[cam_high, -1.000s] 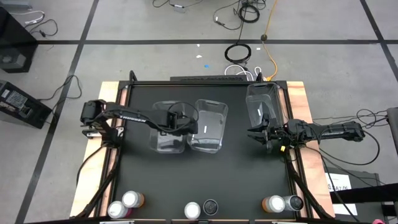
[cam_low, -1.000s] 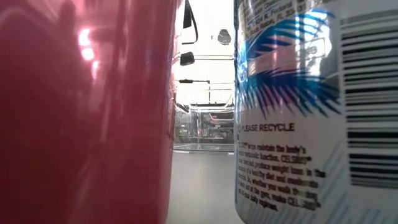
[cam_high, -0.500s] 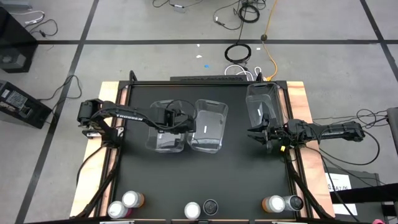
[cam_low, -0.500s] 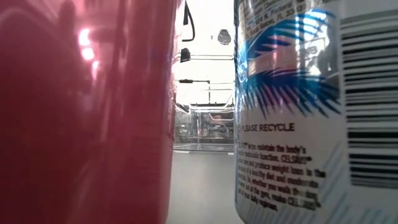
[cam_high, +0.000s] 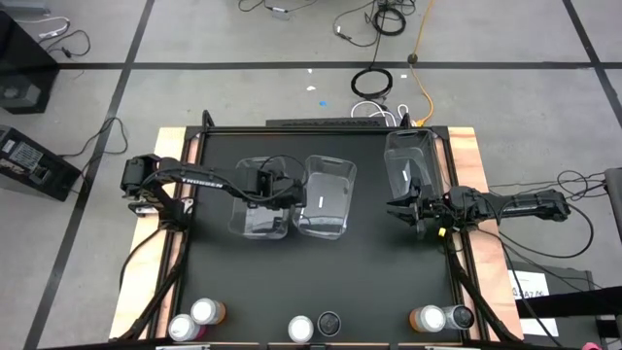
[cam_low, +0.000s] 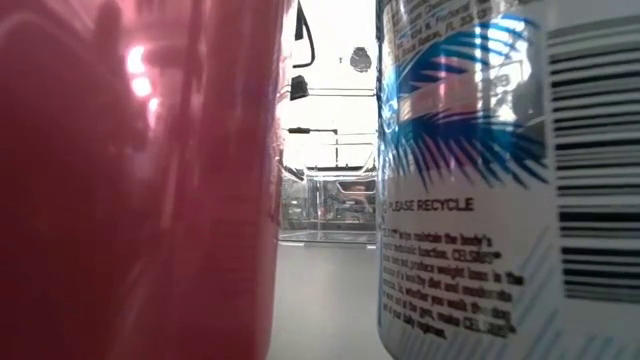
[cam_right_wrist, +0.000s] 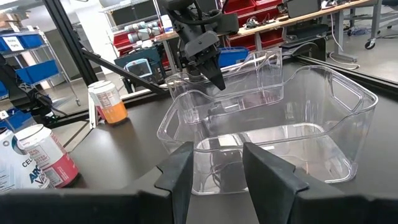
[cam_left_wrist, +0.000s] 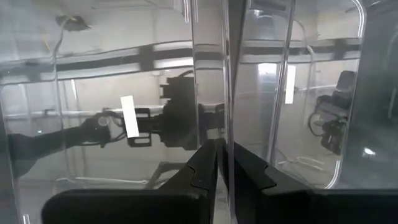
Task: Sort soda cans
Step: Move the left transparent bin to the center of the table
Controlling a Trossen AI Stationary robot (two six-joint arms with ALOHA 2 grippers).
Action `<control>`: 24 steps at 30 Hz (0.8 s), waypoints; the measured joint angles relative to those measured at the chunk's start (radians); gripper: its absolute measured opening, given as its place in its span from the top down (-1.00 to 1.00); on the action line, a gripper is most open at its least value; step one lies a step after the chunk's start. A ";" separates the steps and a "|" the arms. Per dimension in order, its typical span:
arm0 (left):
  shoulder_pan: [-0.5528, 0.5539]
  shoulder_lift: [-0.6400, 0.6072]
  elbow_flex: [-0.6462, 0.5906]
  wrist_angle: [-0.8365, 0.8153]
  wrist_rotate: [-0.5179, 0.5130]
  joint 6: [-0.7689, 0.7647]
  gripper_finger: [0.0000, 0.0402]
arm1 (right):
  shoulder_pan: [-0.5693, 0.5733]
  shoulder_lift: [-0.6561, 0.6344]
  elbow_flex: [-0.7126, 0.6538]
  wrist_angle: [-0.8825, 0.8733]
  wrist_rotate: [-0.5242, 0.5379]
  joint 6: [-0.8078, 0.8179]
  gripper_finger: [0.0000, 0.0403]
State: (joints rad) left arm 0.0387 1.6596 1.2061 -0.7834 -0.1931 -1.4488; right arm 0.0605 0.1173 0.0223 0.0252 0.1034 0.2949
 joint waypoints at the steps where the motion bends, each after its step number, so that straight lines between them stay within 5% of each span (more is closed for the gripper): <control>1: 0.000 0.000 0.000 0.000 0.001 0.000 0.81 | 0.000 0.000 0.000 0.000 0.000 0.000 0.35; 24: 0.001 0.000 -0.051 0.018 0.004 0.005 0.80 | 0.000 0.000 0.000 0.000 0.000 0.000 0.35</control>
State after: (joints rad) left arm 0.0399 1.6596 1.1556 -0.7656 -0.1893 -1.4440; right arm 0.0608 0.1173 0.0223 0.0250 0.1034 0.2947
